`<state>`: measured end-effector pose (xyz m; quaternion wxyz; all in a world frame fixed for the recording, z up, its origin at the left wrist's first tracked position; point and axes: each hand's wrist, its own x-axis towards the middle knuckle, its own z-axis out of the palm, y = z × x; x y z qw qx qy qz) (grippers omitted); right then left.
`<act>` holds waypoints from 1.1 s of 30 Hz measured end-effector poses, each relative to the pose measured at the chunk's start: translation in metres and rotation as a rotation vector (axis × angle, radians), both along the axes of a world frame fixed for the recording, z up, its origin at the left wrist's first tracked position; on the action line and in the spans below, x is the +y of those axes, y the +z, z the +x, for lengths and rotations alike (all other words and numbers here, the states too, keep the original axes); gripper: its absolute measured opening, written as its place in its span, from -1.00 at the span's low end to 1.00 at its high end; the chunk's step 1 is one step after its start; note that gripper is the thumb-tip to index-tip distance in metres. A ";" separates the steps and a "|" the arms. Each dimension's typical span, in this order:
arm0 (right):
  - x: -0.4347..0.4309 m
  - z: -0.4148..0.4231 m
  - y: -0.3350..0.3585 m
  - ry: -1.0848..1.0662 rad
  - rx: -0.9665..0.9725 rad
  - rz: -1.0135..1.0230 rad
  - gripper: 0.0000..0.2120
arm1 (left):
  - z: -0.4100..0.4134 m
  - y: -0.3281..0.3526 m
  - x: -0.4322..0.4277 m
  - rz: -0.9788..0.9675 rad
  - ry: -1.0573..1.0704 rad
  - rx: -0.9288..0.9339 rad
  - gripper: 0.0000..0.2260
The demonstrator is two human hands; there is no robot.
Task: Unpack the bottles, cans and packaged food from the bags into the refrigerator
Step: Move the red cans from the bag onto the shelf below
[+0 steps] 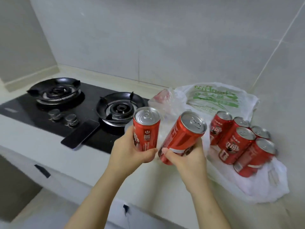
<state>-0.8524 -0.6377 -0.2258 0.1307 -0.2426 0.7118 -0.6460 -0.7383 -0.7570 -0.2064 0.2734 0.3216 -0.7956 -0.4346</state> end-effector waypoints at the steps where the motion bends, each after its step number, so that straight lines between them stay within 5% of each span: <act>1: -0.010 0.010 0.002 0.040 -0.004 0.007 -0.49 | 0.015 0.003 -0.007 0.000 0.034 -0.004 -0.57; 19: -0.163 0.232 0.004 0.834 0.003 0.103 -0.52 | 0.275 0.006 -0.050 -0.047 0.750 -0.109 -0.42; 33: -0.141 0.334 0.003 1.711 0.092 0.055 -0.46 | 0.329 0.003 0.096 -0.008 1.626 -0.121 -0.42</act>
